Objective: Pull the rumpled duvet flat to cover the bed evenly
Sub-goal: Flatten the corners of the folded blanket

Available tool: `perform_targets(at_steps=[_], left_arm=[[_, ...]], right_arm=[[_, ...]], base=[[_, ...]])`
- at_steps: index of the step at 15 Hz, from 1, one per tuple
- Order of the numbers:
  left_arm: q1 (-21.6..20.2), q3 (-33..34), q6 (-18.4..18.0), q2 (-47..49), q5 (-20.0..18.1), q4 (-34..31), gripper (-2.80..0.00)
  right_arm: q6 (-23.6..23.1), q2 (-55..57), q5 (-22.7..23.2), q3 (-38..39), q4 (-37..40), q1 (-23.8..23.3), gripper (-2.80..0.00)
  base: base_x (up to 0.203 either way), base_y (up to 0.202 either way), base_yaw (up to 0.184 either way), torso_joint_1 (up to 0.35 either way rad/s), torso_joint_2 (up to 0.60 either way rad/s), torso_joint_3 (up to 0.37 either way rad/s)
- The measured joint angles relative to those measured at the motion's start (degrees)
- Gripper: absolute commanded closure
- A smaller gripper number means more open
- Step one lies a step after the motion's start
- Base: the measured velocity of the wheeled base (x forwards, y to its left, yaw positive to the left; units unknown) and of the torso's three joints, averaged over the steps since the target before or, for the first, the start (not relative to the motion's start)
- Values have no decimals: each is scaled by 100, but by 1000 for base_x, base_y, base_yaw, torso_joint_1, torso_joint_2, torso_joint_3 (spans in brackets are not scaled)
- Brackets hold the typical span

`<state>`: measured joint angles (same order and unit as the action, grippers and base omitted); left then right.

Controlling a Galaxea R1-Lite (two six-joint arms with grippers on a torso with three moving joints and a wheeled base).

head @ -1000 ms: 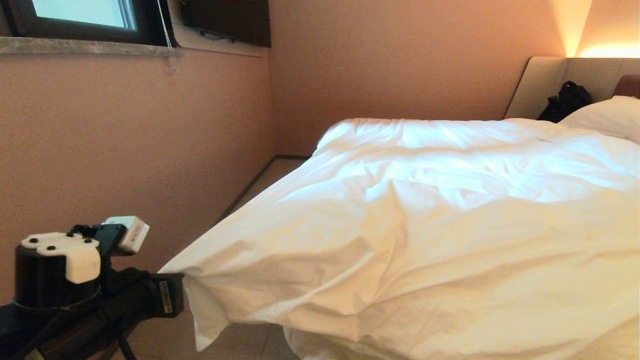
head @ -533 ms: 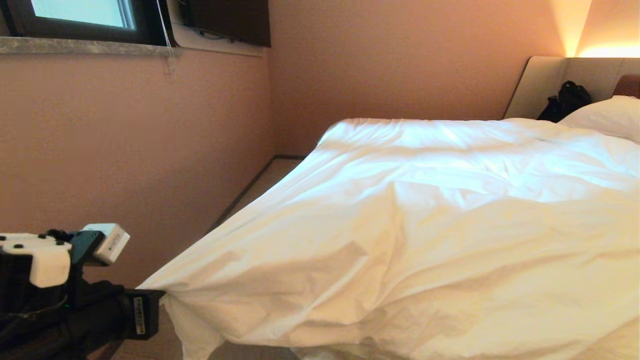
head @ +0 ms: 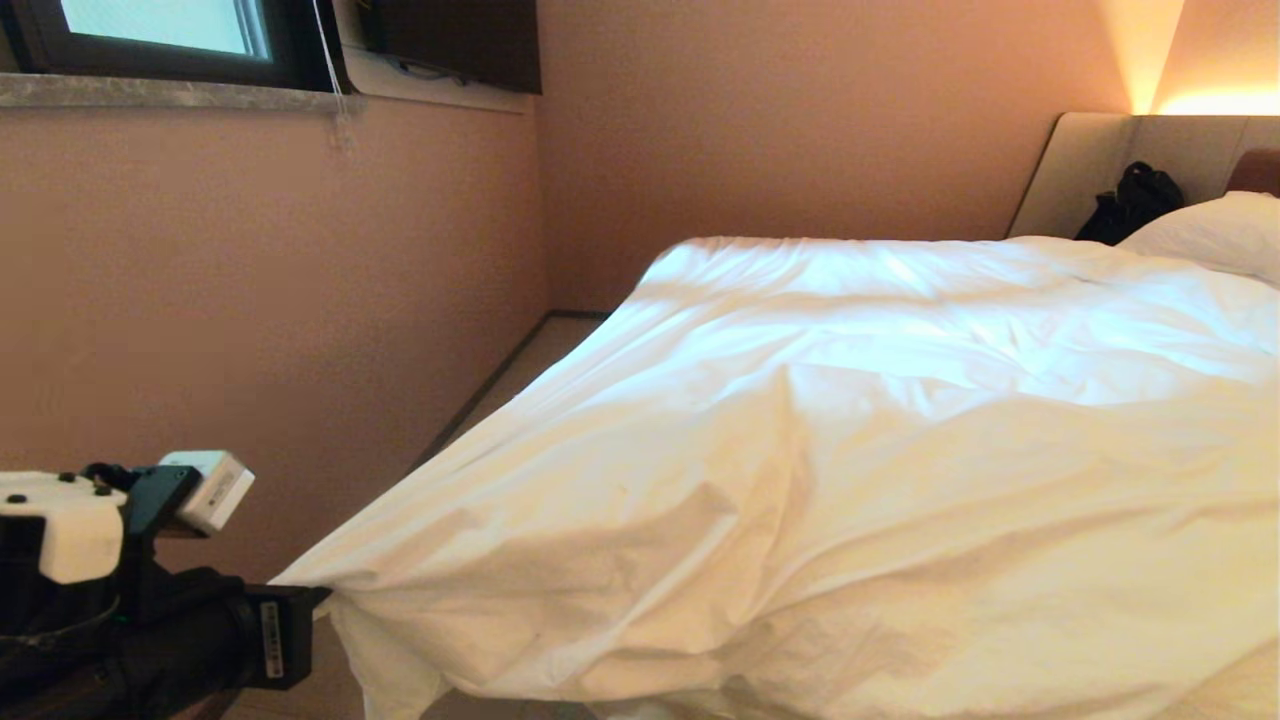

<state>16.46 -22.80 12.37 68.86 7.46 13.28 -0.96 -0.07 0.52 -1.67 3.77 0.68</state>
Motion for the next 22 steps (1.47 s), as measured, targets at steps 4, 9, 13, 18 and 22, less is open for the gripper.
perform_targets(at_steps=[4,9,13,18,22], left_arm=[[-2,85,24,-97,-2,-21,0],[-410,-326,9,322,242,-30,0],[-1103,-602,-17,786,347,36,0],[-1488,-812,-9,1088,329,44,0],[-1778,-854,18,1250,273,52,0]], right_arm=[[-1,0,-1,0,0,0,0],[0,0,0,0,0,0,0],[4,0,0,0,0,0,0],[2,0,3,0,0,0,0],[0,0,-1,0,-1,0,0]], base=[[0,0,0,0,0,0],[0,0,0,0,0,0],[0,0,0,0,0,0],[0,0,0,0,0,0],[0,0,0,0,0,0]])
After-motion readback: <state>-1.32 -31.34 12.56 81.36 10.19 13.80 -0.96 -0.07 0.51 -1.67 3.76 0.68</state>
